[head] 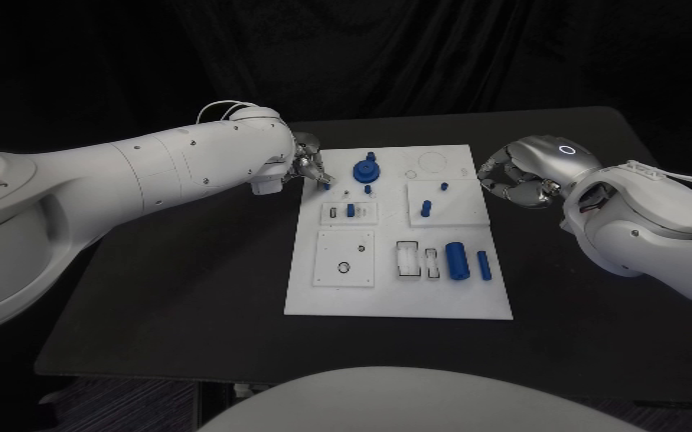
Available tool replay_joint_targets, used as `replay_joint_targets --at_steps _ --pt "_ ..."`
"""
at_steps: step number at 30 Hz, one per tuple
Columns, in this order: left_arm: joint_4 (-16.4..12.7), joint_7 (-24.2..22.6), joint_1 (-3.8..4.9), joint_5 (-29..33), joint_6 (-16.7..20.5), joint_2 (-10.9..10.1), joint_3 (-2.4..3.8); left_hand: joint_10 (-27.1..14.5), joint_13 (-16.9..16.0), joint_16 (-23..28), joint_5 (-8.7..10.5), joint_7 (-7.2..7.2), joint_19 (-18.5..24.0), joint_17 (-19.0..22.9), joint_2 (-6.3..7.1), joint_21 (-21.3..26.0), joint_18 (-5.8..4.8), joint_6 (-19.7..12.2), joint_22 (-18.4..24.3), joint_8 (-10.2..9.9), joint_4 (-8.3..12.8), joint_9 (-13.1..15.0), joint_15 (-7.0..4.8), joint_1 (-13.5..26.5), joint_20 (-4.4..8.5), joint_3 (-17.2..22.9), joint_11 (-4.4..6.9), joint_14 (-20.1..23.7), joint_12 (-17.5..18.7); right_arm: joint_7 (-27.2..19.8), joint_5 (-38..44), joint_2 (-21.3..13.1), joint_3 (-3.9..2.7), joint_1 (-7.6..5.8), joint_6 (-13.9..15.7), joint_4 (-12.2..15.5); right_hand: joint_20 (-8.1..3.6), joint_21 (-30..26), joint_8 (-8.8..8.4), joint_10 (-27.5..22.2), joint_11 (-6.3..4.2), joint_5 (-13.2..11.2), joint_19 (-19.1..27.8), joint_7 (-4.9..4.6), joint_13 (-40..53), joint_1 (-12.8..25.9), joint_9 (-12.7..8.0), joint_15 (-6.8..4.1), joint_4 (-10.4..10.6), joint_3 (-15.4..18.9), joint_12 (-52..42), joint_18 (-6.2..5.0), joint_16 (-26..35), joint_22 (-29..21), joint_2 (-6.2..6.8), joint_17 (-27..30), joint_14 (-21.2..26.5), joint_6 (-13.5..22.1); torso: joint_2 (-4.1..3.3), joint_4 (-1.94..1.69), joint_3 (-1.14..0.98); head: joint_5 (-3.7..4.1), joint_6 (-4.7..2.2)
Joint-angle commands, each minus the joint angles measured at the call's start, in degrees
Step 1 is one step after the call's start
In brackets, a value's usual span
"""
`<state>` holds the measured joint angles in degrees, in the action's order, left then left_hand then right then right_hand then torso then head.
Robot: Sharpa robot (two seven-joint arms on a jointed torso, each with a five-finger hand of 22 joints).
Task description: Assemble the parts on the task board
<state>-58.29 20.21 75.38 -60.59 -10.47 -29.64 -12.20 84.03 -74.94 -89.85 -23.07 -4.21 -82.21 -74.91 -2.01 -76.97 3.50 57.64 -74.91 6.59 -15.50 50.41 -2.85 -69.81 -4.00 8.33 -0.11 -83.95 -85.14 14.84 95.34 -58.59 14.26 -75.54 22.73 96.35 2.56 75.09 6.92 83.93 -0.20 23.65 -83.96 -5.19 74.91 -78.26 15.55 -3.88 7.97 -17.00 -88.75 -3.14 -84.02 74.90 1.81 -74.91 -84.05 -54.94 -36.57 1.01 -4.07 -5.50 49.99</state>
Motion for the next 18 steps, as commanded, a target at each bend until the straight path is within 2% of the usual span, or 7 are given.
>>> replay_joint_targets --at_steps 1,6,9,11,12,15,18 --pt "0.01 -0.63 -0.11 0.78 -0.71 0.15 0.05 1.41 -12.22 -0.15 -0.91 0.14 0.41 -15.09 0.08 0.32 -0.09 0.43 -10.01 -0.24 0.02 -0.09 0.39 -0.6 0.04 0.58 -0.17 -6.05 0.28 0.41 0.19 -0.02 -0.04 -0.05 -0.43 0.12 -0.19 -0.2 -0.24 4.35 -0.08 0.32 -0.21 -0.12 13.36 -0.51 0.09 -0.08 -0.01 -0.34 0.25 -0.25 0.28 10.51 -0.13 -8.96 -4.34 -0.32 0.0 0.01 0.01 -0.04 0.01" --pt "0.02 -0.72 -0.13 0.8 -0.67 0.13 0.05 1.29 -12.14 -0.15 -3.73 0.42 0.36 -15.09 0.54 0.39 -0.09 1.06 -10.17 0.28 0.54 0.66 0.22 -1.31 0.18 1.98 0.05 -6.05 0.42 0.47 0.19 -0.02 -0.04 -0.05 -0.61 0.12 -0.19 -0.34 -0.25 4.3 -0.07 0.31 -0.16 -0.12 13.31 -0.48 0.1 -0.07 -0.02 -0.37 0.29 -0.28 0.33 10.47 -0.13 -8.92 -4.32 -0.35 0.0 0.01 0.01 -0.09 0.01" --pt "0.01 -0.74 -0.14 0.8 -0.7 0.12 0.05 1.27 -12.11 -0.15 -4.35 0.49 0.34 -15.09 0.71 0.4 -0.09 1.15 -10.22 0.56 0.71 1.14 0.18 -1.44 0.22 2.35 0.13 -6.05 0.46 0.5 0.19 -0.03 -0.04 -0.05 -0.73 0.13 -0.19 -0.34 -0.25 4.3 -0.07 0.31 -0.16 -0.12 13.31 -0.48 0.1 -0.07 -0.02 -0.37 0.29 -0.28 0.33 10.47 -0.13 -8.92 -4.32 -0.35 0.0 0.01 0.01 -0.11 0.01" --pt "0.01 -0.72 -0.14 0.8 -0.74 0.12 0.05 1.25 -12.09 -0.15 -5.92 0.65 0.32 -15.09 0.99 0.45 -0.1 1.02 -10.31 1.17 1.05 2.39 0.05 -1.67 0.33 3.41 0.25 -6.05 0.5 0.53 0.19 -0.04 -0.04 -0.05 -0.81 0.14 -0.19 -0.37 -0.27 4.29 -0.08 0.33 -0.16 -0.11 13.3 -0.48 0.1 -0.07 -0.03 -0.4 0.3 -0.29 0.39 10.47 -0.13 -8.86 -4.31 -0.35 -0.02 0.0 0.0 -0.15 0.01" --pt "0.02 -0.72 -0.14 0.8 -0.77 0.12 0.05 1.26 -12.09 -0.15 -5.81 0.67 0.31 -15.09 1.01 0.45 -0.1 0.98 -10.33 1.23 1.1 2.54 0.04 -1.73 0.34 3.63 0.27 -6.05 0.5 0.55 0.19 -0.05 -0.04 -0.05 -0.86 0.16 -0.19 -0.37 -0.27 4.29 -0.08 0.33 -0.16 -0.11 13.3 -0.48 0.1 -0.07 -0.03 -0.4 0.3 -0.29 0.39 10.47 -0.13 -8.86 -4.31 -0.35 -0.01 -0.01 0.0 -0.17 0.01" --pt "0.04 -0.71 -0.15 0.8 -0.84 0.12 0.05 1.24 -12.08 -0.15 -3.36 0.71 0.31 -15.09 1.46 0.6 -0.09 0.42 -10.42 1.53 1.25 3.71 -0.06 -2.04 0.45 6.4 0.33 -6.05 0.53 0.62 0.19 -0.08 -0.04 -0.05 -1.04 0.19 -0.19 -0.37 -0.27 4.29 -0.08 0.33 -0.16 -0.11 13.3 -0.48 0.1 -0.07 -0.03 -0.4 0.3 -0.29 0.39 10.47 -0.13 -8.86 -4.31 -0.35 0.0 -0.01 0.01 -0.23 0.01" --pt "0.06 -0.7 -0.15 0.81 -0.98 0.13 0.05 1.23 -12.06 -0.15 -3.23 0.72 0.25 -15.09 2.05 0.59 -0.11 0.38 -10.5 1.79 1.22 4.36 -0.05 -1.84 0.46 8.11 0.35 -6.05 0.54 0.69 0.19 -0.12 -0.04 -0.05 -1.26 0.23 -0.19 -0.37 -0.27 4.29 -0.08 0.33 -0.16 -0.11 13.3 -0.48 0.1 -0.07 -0.03 -0.4 0.3 -0.29 0.39 10.47 -0.13 -8.86 -4.31 -0.35 -0.01 -0.02 0.0 -0.24 0.01"
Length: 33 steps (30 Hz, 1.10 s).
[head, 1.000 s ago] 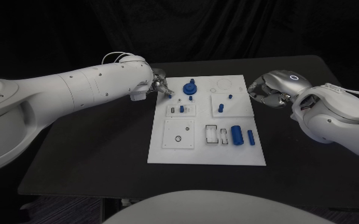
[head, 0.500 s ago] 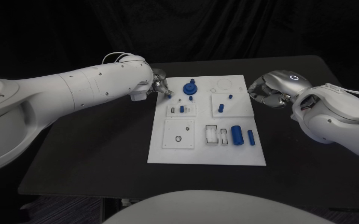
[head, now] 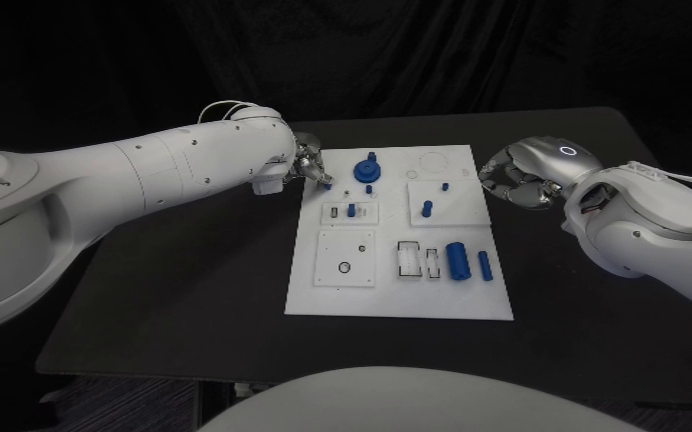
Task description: Assemble the parts on the task board
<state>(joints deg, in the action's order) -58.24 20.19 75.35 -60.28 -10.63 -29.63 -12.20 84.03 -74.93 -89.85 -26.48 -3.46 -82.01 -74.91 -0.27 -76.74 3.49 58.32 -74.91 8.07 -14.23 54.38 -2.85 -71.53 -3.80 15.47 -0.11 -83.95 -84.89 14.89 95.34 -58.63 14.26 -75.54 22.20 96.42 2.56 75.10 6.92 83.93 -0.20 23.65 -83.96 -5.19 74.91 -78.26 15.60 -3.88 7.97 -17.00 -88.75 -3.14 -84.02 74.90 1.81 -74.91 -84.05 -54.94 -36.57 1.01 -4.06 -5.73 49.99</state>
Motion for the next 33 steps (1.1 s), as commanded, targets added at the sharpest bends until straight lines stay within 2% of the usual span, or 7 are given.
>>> replay_joint_targets --at_steps 1,4,7,10,19,33 --pt "0.01 -0.7 -0.12 0.51 -0.86 0.11 0.05 1.23 -12.07 -0.15 0.19 -0.02 0.04 -15.09 0.5 0.38 -0.1 -0.26 -10.51 0.41 -0.07 0.58 -0.05 -0.01 0.26 1.42 0.35 -6.05 0.3 0.67 0.19 -0.1 -0.04 -0.05 -0.81 0.18 -0.19 -0.38 -0.27 4.29 -0.07 0.33 -0.15 -0.11 13.3 -0.48 0.06 -0.07 -0.03 -0.4 0.3 -0.29 0.39 10.47 -0.13 -8.86 -4.31 -0.35 -0.01 -0.01 0.0 -0.04 0.01" --pt "0.03 -0.82 -0.13 0.51 -0.93 0.11 0.05 1.22 -12.06 -0.15 -0.41 0.04 0.03 -15.09 1.46 0.49 -0.09 -0.32 -10.54 0.76 0.19 1.51 -0.11 0.28 0.31 4.14 0.4 -6.05 0.32 0.72 0.19 -0.14 -0.04 -0.05 -0.96 0.2 -0.19 -0.42 -0.29 4.26 -0.08 0.35 -0.14 -0.1 13.28 -0.5 0.06 -0.07 -0.06 -0.44 0.32 -0.29 0.41 10.45 -0.14 -8.84 -4.3 -0.35 -0.01 0.0 0.0 -0.11 0.01" --pt "-0.06 -0.91 -0.15 0.51 -0.87 0.02 0.05 1.21 -12.03 -0.15 0.49 0.07 0.02 -15.09 2.69 0.6 -0.08 -0.44 -10.55 1.0 0.69 2.35 -0.14 0.78 0.34 7.16 0.4 -6.05 0.36 0.77 0.19 -0.18 -0.04 -0.05 -1.08 0.22 -0.19 -0.43 -0.29 4.26 -0.08 0.36 -0.14 -0.1 13.27 -0.51 0.06 -0.07 -0.07 -0.45 0.33 -0.3 0.42 10.45 -0.15 -8.84 -4.3 -0.35 -0.01 0.0 0.0 -0.17 0.01" --pt "-0.17 -1.07 -0.16 0.51 -0.93 -0.1 0.05 1.2 -12.02 -0.15 1.01 0.04 0.01 -15.09 3.27 0.63 -0.08 -0.51 -10.55 1.04 0.99 2.63 -0.12 1.07 0.34 8.09 0.42 -6.05 0.38 0.82 0.19 -0.19 -0.04 -0.05 -1.19 0.23 -0.19 -0.43 -0.29 4.26 -0.08 0.36 -0.14 -0.1 13.27 -0.51 0.06 -0.07 -0.07 -0.45 0.33 -0.3 0.42 10.45 -0.15 -8.84 -4.3 -0.35 -0.04 -0.02 0.0 -0.18 0.01" --pt "-0.58 -2.84 -0.18 0.55 0.0 -0.53 0.05 0.95 -11.85 -0.15 1.44 0.17 0.17 -15.09 4.05 0.97 -0.01 0.08 -10.47 1.42 1.72 3.2 -0.14 1.53 0.35 9.78 0.48 -6.05 0.68 0.81 0.15 -0.07 -0.04 -0.05 -1.32 0.16 -0.19 -0.42 -0.3 4.26 -0.09 0.37 -0.14 -0.08 13.27 -0.52 0.07 -0.07 -0.08 -0.47 0.32 -0.29 0.41 10.46 -0.15 -8.84 -4.3 -0.35 0.0 0.0 0.0 -0.29 0.01" --pt "-1.56 -3.63 -0.2 0.56 1.44 -1.93 0.04 -1.33 -10.29 -0.15 1.78 0.34 0.7 -15.09 4.53 1.85 0.17 1.11 -10.22 1.5 1.63 3.22 -0.19 3.12 0.39 11.38 0.57 -6.05 3.47 0.69 -2.35 -0.18 -0.04 -0.05 -1.33 0.08 -0.19 -0.49 -0.3 4.26 -0.11 0.42 -0.12 -0.04 13.27 -0.55 0.09 -0.08 -0.13 -0.55 0.33 -0.3 0.39 10.44 -0.21 -8.87 -4.31 -0.42 0.0 0.01 0.0 -0.27 0.01"
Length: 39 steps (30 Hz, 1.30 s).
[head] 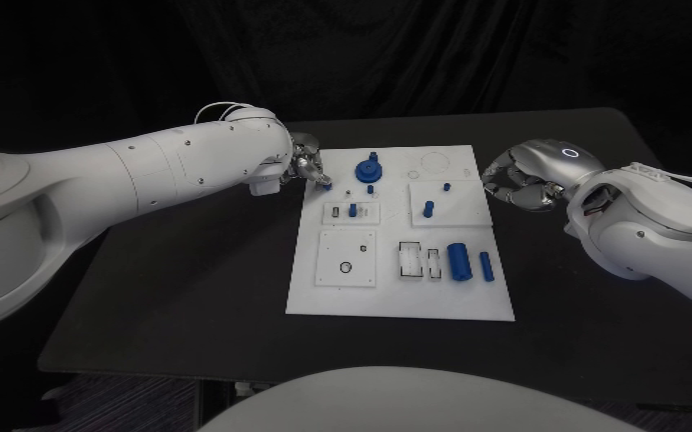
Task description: Assemble the parts on the task board
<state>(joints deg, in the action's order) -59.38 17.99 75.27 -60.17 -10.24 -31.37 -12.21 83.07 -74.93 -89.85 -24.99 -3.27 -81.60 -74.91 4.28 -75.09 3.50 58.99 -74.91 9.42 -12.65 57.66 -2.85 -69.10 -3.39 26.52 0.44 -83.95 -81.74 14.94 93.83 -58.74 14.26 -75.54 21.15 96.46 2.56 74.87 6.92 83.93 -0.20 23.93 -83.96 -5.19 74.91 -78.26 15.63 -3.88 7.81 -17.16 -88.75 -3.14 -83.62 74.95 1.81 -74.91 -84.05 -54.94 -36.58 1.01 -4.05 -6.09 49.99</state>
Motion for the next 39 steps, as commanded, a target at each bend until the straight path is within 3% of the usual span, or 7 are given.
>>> replay_joint_targets --at_steps 1,10,15,20,25,33,39 --pt "-0.56 -1.46 -0.12 0.45 1.12 -0.31 0.05 -0.37 -10.29 -0.15 0.29 0.15 0.3 -15.09 -0.03 0.2 0.16 0.43 -10.23 0.14 0.05 -0.06 -0.18 0.69 -0.02 0.32 0.02 -6.05 0.31 0.64 -0.87 -0.07 -0.04 -0.05 -0.28 0.03 -0.19 -0.26 -0.3 4.26 -0.11 0.14 -0.13 -0.04 13.28 -0.55 0.05 -0.08 0.03 -0.39 0.32 -0.3 -0.01 10.4 -0.21 -8.87 -4.31 -0.42 0.01 0.01 -0.01 0.08 0.01" --pt "-1.15 -1.34 -0.13 0.45 1.0 -0.71 0.05 -0.68 -10.0 -0.15 1.25 0.14 0.47 -15.09 0.35 0.47 0.2 0.54 -10.17 -0.16 0.19 -0.27 -0.18 1.39 -0.01 0.95 0.02 -6.05 0.8 0.62 -0.96 -0.01 -0.04 -0.05 -0.28 -0.01 -0.2 -0.29 -0.3 4.27 -0.12 0.18 -0.12 -0.04 13.28 -0.6 0.06 -0.09 -0.03 -0.45 0.32 -0.31 -0.04 10.39 -0.23 -8.9 -4.31 -0.44 0.03 0.01 -0.01 0.02 0.01" --pt "-1.25 -1.33 -0.14 0.45 0.81 -0.71 0.05 -0.92 -9.77 -0.15 3.32 0.05 0.67 -15.09 0.36 0.79 0.25 0.56 -10.1 -0.53 0.33 -0.46 -0.11 2.17 -0.06 1.51 -0.08 -6.05 1.18 0.62 -0.97 0.0 -0.04 -0.05 -0.25 -0.01 -0.2 -0.29 -0.3 4.27 -0.12 0.18 -0.12 -0.04 13.28 -0.6 0.06 -0.09 -0.03 -0.45 0.32 -0.31 -0.04 10.39 -0.23 -8.9 -4.31 -0.44 0.02 -0.02 -0.01 0.06 0.01" --pt "-2.06 -1.25 -0.14 0.45 1.36 -1.2 0.05 -0.96 -9.74 -0.15 3.79 0.06 0.71 -15.09 0.29 0.86 0.26 0.68 -10.08 -0.55 0.34 -0.48 -0.09 2.36 -0.07 1.63 -0.09 -6.05 1.23 0.64 -0.98 -0.04 -0.04 -0.06 -0.2 0.04 -0.2 -0.29 -0.3 4.27 -0.12 0.18 -0.12 -0.04 13.28 -0.6 0.06 -0.09 -0.03 -0.45 0.32 -0.31 -0.04 10.39 -0.23 -8.9 -4.31 -0.44 0.01 0.03 -0.02 0.08 0.01" --pt "-5.34 -0.6 -0.14 0.45 3.56 -3.17 0.05 -1.71 -9.22 -0.15 3.84 0.15 0.83 -15.09 0.45 1.07 0.31 0.79 -10.02 -0.55 0.6 -0.48 -0.1 2.29 -0.08 1.82 -0.04 -6.05 2.15 0.71 -0.98 -0.19 -0.04 -0.06 -0.18 0.1 -0.2 -0.29 -0.3 4.27 -0.12 0.18 -0.12 -0.04 13.28 -0.6 0.06 -0.09 -0.03 -0.45 0.32 -0.31 -0.04 10.39 -0.23 -8.9 -4.31 -0.44 0.0 0.01 -0.01 -0.03 0.01" --pt "-13.86 2.13 -0.13 0.46 5.61 -7.73 0.04 -2.16 -8.9 -0.15 3.97 0.1 0.99 -15.09 0.52 1.35 0.37 0.78 -9.93 -0.64 0.56 -0.53 -0.1 2.53 -0.08 2.01 -0.06 -6.05 2.71 0.79 -0.98 -0.4 -0.04 -0.06 -0.08 0.18 -0.21 -0.31 -0.33 4.2 -0.13 0.23 -0.13 -0.06 13.21 -0.63 0.08 -0.1 -0.09 -0.51 0.38 -0.31 -0.08 10.39 -0.23 -8.94 -4.33 -0.46 0.02 0.02 -0.02 -0.21 0.01" --pt "-18.39 4.1 -0.13 0.46 6.63 -10.13 0.04 -2.65 -8.51 -0.15 4.22 0.11 1.1 -15.09 0.51 1.55 0.41 0.93 -9.88 -0.69 0.48 -0.59 -0.1 2.89 -0.09 2.29 -0.05 -6.05 3.37 0.79 -0.98 -0.4 -0.04 -0.06 -0.09 0.17 -0.21 -0.25 -0.34 4.19 -0.13 0.24 -0.15 -0.06 13.19 -0.62 0.08 -0.1 -0.11 -0.52 0.4 -0.3 -0.06 10.41 -0.22 -8.92 -4.32 -0.46 0.05 0.02 -0.04 -0.33 0.01"
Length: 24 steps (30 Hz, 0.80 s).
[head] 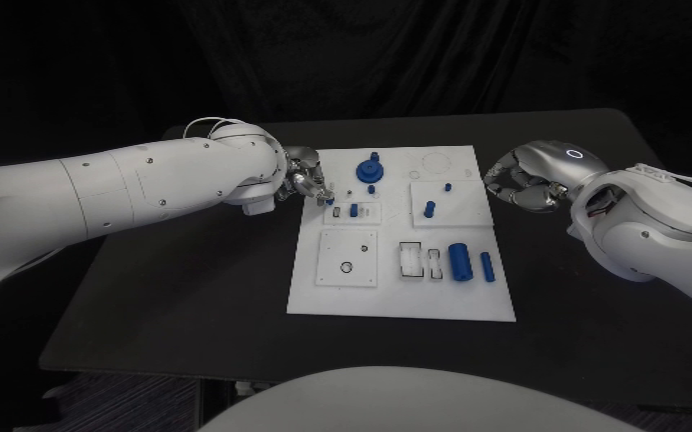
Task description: Assemble the parts on the task board
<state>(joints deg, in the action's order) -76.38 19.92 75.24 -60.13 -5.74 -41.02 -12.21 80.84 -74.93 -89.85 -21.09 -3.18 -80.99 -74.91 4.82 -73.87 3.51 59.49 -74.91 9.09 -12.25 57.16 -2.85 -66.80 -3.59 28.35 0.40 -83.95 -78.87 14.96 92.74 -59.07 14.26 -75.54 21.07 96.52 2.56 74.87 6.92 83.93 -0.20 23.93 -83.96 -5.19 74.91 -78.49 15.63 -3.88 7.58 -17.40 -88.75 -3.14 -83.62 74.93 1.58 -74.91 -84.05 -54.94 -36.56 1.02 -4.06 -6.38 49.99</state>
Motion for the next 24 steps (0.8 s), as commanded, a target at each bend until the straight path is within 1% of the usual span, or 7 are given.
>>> replay_joint_targets --at_steps 1,4,16,19,20,21,24 --pt "-1.83 2.31 -0.11 0.41 2.31 -0.71 0.04 -0.51 -8.36 -0.15 1.34 0.08 0.46 -15.09 0.0 0.34 0.41 0.49 -9.88 -0.45 0.26 -0.15 -0.15 0.73 0.13 0.98 0.03 -6.05 0.7 0.77 0.11 -0.07 -0.04 -0.06 -0.01 0.1 -0.21 -0.25 -0.34 4.19 -0.13 0.24 -0.15 -0.06 13.19 -0.39 0.09 -0.1 0.12 -0.29 0.4 -0.3 -0.06 10.44 0.0 -8.92 -4.32 -0.46 0.01 0.0 -0.01 0.0 0.01" --pt "-2.88 2.54 -0.11 0.41 2.84 -1.25 0.04 -0.47 -8.21 -0.15 3.3 0.12 0.45 -15.09 0.11 0.42 0.41 0.66 -9.88 -0.62 0.67 -0.26 -0.2 1.15 0.18 2.26 0.08 -6.05 0.85 0.77 0.11 -0.06 -0.04 -0.06 -0.03 0.09 -0.21 -0.25 -0.34 4.19 -0.13 0.24 -0.15 -0.06 13.19 -0.39 0.09 -0.1 0.12 -0.29 0.4 -0.3 -0.06 10.44 0.0 -8.92 -4.32 -0.46 0.11 -0.13 -0.01 0.2 0.01" --pt "-4.72 3.42 -0.12 2.81 2.82 -2.01 0.04 -0.74 -7.98 -0.15 3.07 0.09 0.53 -15.09 0.13 0.59 0.45 0.72 -9.83 -0.65 0.66 -0.28 -0.2 1.4 0.18 2.54 0.07 -6.05 1.22 0.82 0.11 -0.05 -0.04 -0.06 -0.18 0.06 -0.22 -0.18 -0.35 4.21 -0.14 0.3 -0.19 -0.04 13.21 -0.4 0.1 -0.11 0.09 -0.35 0.38 -0.28 -0.03 10.46 -0.05 -8.89 -4.32 -0.49 0.02 -0.06 0.0 -0.2 0.01" --pt "-4.84 4.06 -0.13 4.57 2.64 -1.92 0.04 -1.0 -7.78 -0.15 2.82 0.06 0.74 -15.09 0.13 0.98 0.53 0.65 -9.71 -0.74 0.69 -0.3 -0.18 1.55 0.18 2.81 0.04 -6.05 1.55 0.81 0.11 0.04 -0.04 -0.06 -0.22 0.05 -0.22 -0.18 -0.35 4.21 -0.14 0.3 -0.19 -0.04 13.21 -0.4 0.1 -0.11 0.09 -0.35 0.38 -0.28 -0.03 10.46 -0.05 -8.89 -4.32 -0.49 0.02 -0.06 0.0 -0.18 0.01" --pt "-4.85 4.24 -0.16 4.92 2.67 -1.86 0.04 -1.01 -7.77 -0.15 2.11 -0.06 0.75 -15.09 0.11 1.0 0.52 0.52 -9.72 -0.85 0.62 -0.33 -0.13 1.86 0.16 2.92 -0.04 -6.05 1.56 0.8 0.11 0.05 -0.04 -0.06 -0.22 0.06 -0.22 -0.18 -0.35 4.21 -0.14 0.3 -0.19 -0.04 13.21 -0.4 0.1 -0.11 0.09 -0.35 0.38 -0.28 -0.03 10.46 -0.05 -8.89 -4.32 -0.49 0.01 -0.06 -0.01 -0.21 0.01" --pt "-4.85 4.35 -0.18 5.1 2.69 -1.83 0.03 -1.35 -7.53 -0.15 0.36 -0.17 0.99 -15.09 0.21 1.43 0.59 0.44 -9.61 -0.95 0.72 -0.29 -0.02 2.48 0.08 2.77 -0.17 -6.05 1.95 0.8 0.11 0.05 -0.04 -0.06 -0.23 0.06 -0.22 -0.18 -0.35 4.21 -0.14 0.3 -0.19 -0.04 13.21 -0.4 0.1 -0.11 0.09 -0.35 0.38 -0.28 -0.03 10.46 -0.05 -8.89 -4.32 -0.49 0.01 -0.06 -0.01 -0.2 0.01" --pt "-4.91 4.76 -0.41 5.62 2.87 -1.82 0.03 -1.52 -7.41 -0.15 0.21 -0.18 1.15 -15.09 0.23 1.72 0.66 0.42 -9.52 -0.97 0.75 -0.28 -0.01 2.53 0.07 2.74 -0.18 -6.05 2.16 0.8 0.11 0.01 -0.04 -0.06 -0.23 0.11 -0.22 -0.19 -0.37 4.17 -0.16 0.38 -0.19 -0.03 13.16 -0.43 0.11 -0.12 0.06 -0.41 0.42 -0.28 0.01 10.46 -0.09 -8.86 -4.32 -0.5 0.01 -0.08 -0.01 -0.14 0.01"
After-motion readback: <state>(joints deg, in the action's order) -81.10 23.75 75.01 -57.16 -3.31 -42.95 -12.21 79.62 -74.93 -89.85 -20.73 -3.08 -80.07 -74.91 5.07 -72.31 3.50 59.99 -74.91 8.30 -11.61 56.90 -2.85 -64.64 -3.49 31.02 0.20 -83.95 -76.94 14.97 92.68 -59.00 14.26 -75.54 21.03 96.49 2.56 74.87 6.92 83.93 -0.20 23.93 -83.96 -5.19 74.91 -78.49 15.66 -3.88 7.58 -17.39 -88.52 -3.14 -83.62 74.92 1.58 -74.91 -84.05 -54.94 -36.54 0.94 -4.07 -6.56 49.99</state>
